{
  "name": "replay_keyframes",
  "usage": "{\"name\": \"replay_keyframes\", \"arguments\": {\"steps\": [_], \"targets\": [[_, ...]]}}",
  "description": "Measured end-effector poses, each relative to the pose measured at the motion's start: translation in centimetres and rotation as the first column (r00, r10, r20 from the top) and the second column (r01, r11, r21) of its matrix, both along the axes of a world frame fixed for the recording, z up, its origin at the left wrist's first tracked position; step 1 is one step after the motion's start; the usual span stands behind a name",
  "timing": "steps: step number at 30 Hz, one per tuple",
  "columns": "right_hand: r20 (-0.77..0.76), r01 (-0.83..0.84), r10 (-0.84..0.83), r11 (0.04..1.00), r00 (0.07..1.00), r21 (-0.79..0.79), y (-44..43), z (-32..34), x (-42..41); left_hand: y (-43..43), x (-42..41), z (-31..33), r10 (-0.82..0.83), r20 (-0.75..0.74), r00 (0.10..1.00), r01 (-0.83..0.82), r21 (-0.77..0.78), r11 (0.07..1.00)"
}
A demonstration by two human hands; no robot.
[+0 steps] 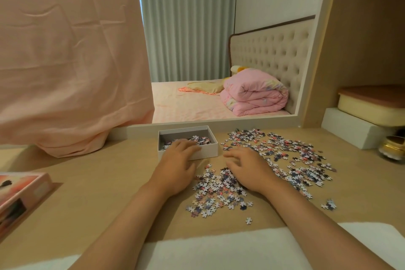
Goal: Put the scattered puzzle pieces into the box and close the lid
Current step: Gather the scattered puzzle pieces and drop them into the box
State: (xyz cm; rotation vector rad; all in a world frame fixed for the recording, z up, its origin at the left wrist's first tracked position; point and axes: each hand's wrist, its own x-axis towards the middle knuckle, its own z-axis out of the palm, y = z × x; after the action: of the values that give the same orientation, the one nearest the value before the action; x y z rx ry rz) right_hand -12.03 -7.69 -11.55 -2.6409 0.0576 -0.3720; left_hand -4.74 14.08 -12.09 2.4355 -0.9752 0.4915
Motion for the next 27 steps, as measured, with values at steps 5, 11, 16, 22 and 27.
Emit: {"name": "replay_keyframes", "arguments": {"steps": [5, 11, 16, 22, 27], "targets": [[-0.269, -0.002, -0.053, 0.979, 0.962, -0.203, -0.8, -0.7, 0.8, -0.2, 1.3, -0.9, 0.083, -0.058, 0.995, -0.072, 0.174, 0.982], [-0.178, -0.118, 0.119, 0.993, 0.977, 0.017, 0.0, 0.3, -0.6, 0.0, 1.3, -0.6, 0.019, -0.113, 0.993, -0.014, 0.053, 0.999], [-0.139, -0.146, 0.165, 0.980, 0.976, 0.133, 0.9, 1.3, -1.8, 0.3, -0.2, -0.1, -0.032, -0.118, 0.993, 0.036, 0.031, 0.999], [-0.006, -0.073, 0.081, 0.915, 0.997, 0.396, -0.3, 2.7, -4.2, -0.7, -3.5, 1.8, -0.139, 0.052, 0.989, 0.141, -0.041, 0.989], [-0.029, -0.009, 0.014, 0.988, 0.999, 0.151, -2.8, 2.1, -3.4, -5.1, -7.8, 1.3, -0.423, -0.147, 0.894, 0.443, 0.153, 0.883]]}}
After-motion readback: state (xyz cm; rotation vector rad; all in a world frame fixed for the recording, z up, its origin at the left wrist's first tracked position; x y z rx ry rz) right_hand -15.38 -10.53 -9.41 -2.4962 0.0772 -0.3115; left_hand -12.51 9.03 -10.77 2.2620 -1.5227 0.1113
